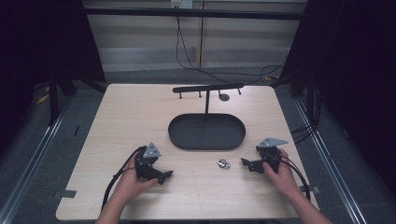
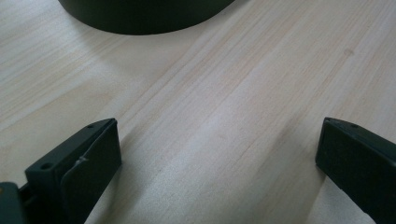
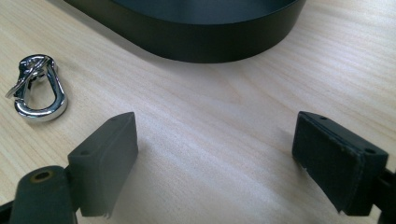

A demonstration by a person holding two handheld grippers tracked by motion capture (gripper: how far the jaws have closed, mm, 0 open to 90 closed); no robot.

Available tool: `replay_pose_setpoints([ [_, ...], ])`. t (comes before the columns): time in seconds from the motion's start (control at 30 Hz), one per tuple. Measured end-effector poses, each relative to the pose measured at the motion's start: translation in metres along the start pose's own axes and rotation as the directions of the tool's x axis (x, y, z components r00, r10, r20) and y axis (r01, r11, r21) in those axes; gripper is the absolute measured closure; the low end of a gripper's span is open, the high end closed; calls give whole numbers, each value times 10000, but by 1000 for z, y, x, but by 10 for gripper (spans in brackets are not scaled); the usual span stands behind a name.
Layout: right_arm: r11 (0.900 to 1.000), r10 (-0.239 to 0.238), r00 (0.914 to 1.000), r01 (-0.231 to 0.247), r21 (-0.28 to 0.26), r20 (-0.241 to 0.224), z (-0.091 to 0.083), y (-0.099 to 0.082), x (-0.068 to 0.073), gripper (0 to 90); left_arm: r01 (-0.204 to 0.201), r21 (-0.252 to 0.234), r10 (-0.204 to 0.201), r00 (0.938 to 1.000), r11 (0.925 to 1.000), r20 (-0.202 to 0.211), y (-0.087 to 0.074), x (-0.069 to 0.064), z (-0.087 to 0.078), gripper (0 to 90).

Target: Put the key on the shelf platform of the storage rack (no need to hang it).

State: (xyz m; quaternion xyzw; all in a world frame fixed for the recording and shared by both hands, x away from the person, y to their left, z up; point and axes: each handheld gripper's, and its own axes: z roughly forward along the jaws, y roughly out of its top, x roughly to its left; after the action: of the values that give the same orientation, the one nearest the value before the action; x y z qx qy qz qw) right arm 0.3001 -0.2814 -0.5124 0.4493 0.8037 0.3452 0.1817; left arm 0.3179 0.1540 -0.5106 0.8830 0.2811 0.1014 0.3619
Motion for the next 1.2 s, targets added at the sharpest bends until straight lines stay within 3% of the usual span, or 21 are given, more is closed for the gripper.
replay_pose_setpoints([
  [0.37, 9973, -228, 9992, 250, 690, -319, -3, 5, -3, 140, -8, 4, 8, 10000, 10000, -2, 0, 0, 0, 0],
  [0.53, 9949, -74, 9999, 89, 1004, -151, -5, 7, -5, 148, -10, 0, 10, 10000, 10000, 4, 0, 0, 0, 0],
  [0.73, 9859, -227, 9995, 261, 1653, -224, -10, 14, -3, 200, -4, 4, 4, 10000, 10000, 1, 0, 0, 0, 0],
  [0.87, 9794, -410, 9960, 558, 1943, -794, -12, 20, 8, 222, -8, 6, 8, 10000, 10000, 6, 0, 0, 0, 0],
  [0.9, 9747, -588, 9919, 815, 2083, -1128, -13, 22, 15, 232, -6, 5, 6, 10000, 10000, 3, 0, 0, 0, 0],
  [1.0, 9634, -847, 9879, 1145, 2424, -1300, -13, 24, 22, 238, -10, 8, 10, 10000, 10000, 2, 0, 0, 0, 0],
  [1.2, 9457, -768, 9714, 1423, 2924, -2245, -11, 35, 38, 296, -9, 6, 9, 10000, 10000, 3, 0, 0, 0, 0],
])
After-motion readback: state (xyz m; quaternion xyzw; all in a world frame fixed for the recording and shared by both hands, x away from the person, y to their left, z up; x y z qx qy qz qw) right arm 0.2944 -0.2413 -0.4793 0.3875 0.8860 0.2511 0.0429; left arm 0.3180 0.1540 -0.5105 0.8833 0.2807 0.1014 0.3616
